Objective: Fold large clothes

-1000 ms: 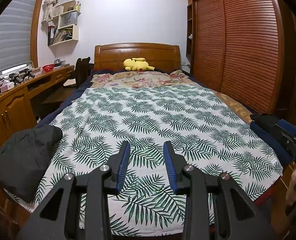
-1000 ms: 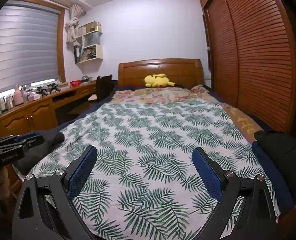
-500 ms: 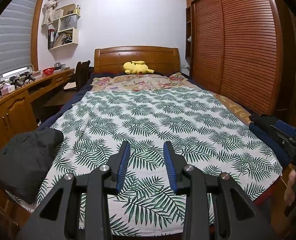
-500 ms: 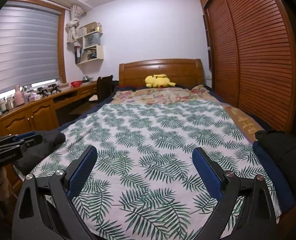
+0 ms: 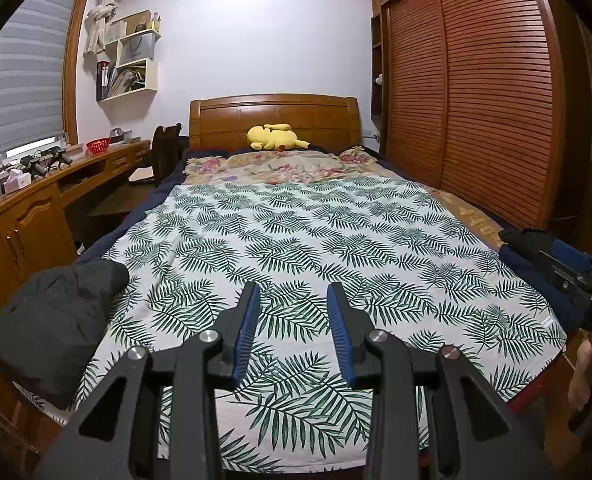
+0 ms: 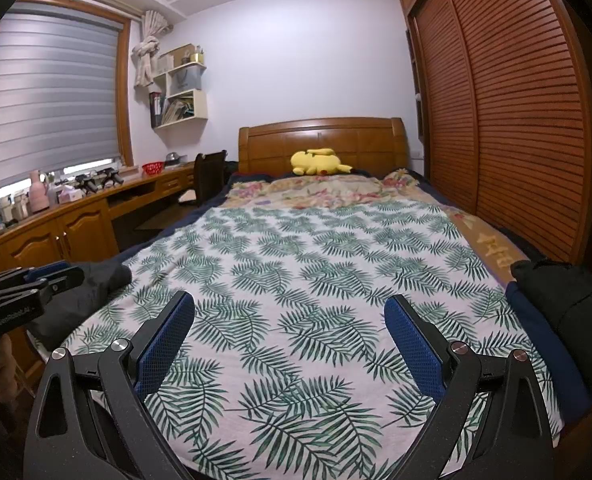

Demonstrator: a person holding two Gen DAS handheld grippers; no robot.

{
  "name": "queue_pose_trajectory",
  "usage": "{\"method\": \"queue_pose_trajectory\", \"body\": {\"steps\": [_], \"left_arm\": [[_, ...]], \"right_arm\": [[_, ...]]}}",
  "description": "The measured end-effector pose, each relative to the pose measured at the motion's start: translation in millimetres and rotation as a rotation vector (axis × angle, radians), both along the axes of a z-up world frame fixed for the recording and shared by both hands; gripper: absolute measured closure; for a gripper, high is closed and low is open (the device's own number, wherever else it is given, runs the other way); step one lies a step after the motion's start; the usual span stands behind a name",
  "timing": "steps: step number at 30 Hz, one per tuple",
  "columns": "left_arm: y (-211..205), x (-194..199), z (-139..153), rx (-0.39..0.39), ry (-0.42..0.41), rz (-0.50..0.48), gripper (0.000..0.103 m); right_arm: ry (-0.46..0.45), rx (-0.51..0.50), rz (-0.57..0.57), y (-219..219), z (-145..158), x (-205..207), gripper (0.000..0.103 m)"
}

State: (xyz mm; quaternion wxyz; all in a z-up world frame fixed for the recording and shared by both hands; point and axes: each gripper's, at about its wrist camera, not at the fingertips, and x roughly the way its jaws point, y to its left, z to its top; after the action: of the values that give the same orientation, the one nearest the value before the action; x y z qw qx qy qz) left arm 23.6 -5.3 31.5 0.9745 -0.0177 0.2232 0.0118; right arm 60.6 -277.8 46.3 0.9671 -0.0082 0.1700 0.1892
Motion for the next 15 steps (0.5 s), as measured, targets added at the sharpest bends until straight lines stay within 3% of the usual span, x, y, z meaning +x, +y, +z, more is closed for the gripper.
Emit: {"method": "queue_pose_trajectory", "body": {"steps": [15], "left_arm": [[-1.2, -0.1, -1.3, -0.006, -0.001, -0.001, 0.069]], "right_arm": [[-0.003, -0.002, -0.003, 0.0, -0.2, 0.3, 0.006]]}}
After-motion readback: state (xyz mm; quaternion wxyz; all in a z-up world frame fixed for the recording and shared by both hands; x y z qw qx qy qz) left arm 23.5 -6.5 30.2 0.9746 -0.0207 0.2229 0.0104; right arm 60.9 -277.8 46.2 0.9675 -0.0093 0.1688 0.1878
